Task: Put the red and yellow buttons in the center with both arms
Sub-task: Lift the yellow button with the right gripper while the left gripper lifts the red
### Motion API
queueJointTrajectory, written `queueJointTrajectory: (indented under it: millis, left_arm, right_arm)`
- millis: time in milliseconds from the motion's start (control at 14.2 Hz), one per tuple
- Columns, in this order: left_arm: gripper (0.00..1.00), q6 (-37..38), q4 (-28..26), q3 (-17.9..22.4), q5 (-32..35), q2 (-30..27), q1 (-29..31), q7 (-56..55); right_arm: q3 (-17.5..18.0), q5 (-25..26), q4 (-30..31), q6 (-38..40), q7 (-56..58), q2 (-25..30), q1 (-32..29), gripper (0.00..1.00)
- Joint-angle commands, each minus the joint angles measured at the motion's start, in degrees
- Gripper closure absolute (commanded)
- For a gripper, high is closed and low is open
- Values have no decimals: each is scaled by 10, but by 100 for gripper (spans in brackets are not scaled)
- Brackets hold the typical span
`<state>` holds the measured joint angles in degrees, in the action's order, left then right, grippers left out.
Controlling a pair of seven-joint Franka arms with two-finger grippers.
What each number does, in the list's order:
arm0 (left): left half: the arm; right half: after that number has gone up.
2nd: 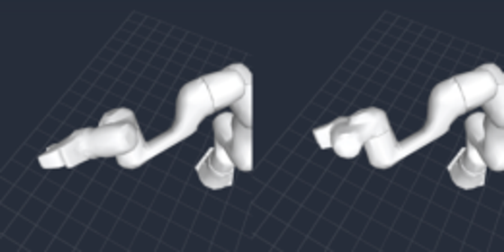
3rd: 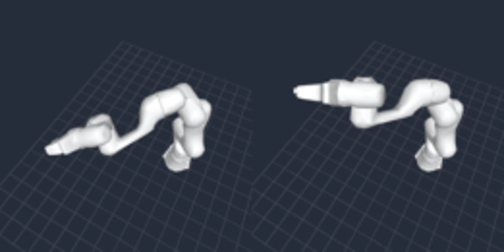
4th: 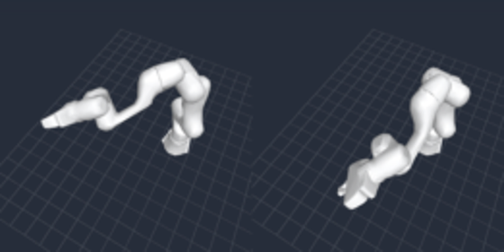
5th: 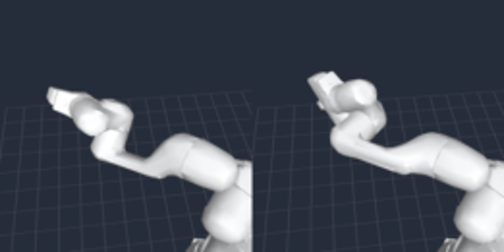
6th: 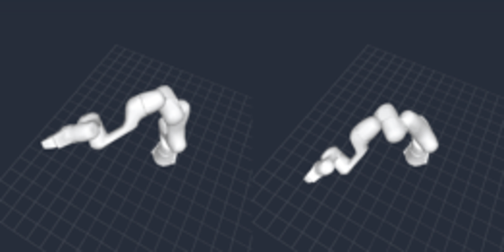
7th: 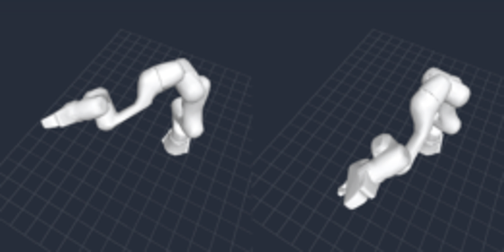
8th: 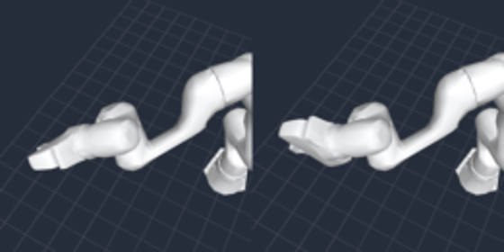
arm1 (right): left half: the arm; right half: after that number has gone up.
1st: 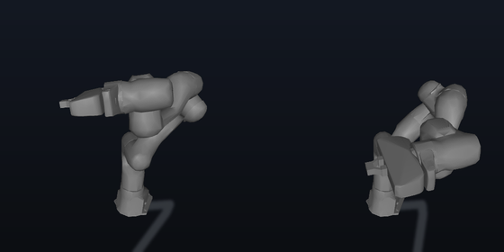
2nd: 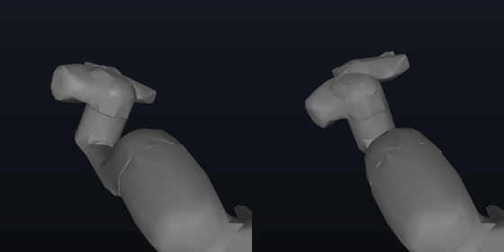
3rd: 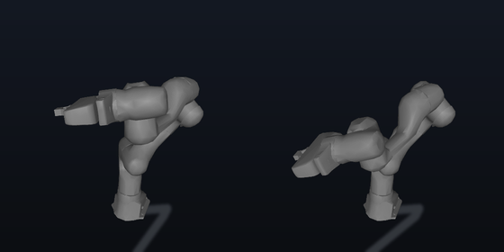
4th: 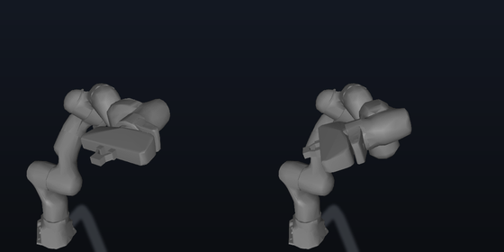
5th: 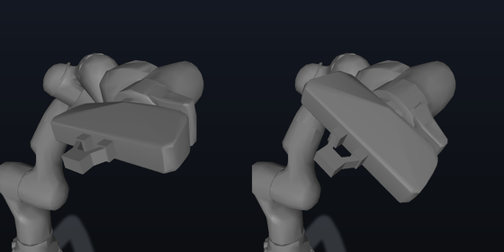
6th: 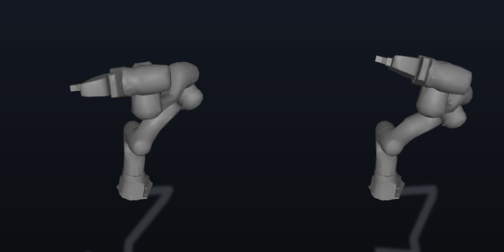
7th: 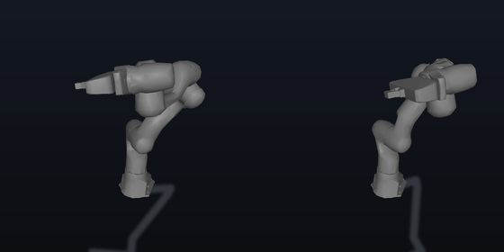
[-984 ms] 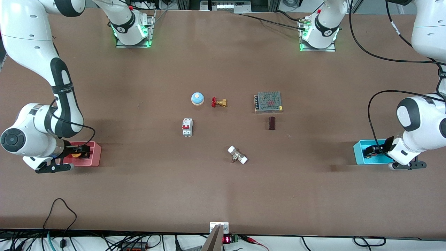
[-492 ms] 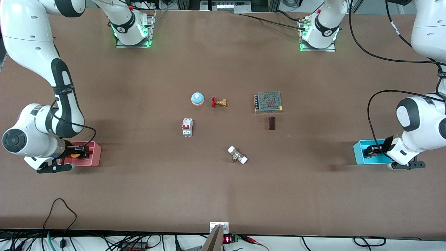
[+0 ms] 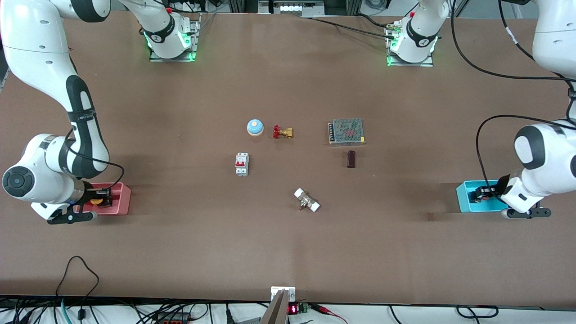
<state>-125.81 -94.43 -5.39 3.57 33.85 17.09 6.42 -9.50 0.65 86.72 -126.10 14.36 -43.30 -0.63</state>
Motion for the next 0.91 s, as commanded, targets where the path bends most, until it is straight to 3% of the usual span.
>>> queueJointTrajectory:
  millis: [0, 352, 492, 633, 844]
  left_arm:
    - [70, 45, 0, -2, 19, -53, -4, 6]
    - [71, 101, 3, -19, 47, -95, -30, -24]
    - [71, 108, 2, -46, 46, -94, -35, -72]
    - [71, 107, 2, -74, 46, -89, -38, -125]
    - [71, 103, -3, -90, 43, -79, -78, -212]
  right_arm:
    - [4, -7, -14, 8, 12, 0, -3, 81]
    - [5, -5, -19, 86, 11, 63, 4, 88]
    - [5, -7, -55, 139, 8, 73, 11, 91]
    - [5, -8, -86, 190, -4, 81, 39, 96]
    - [5, -28, -88, 198, -72, 88, 96, 96]
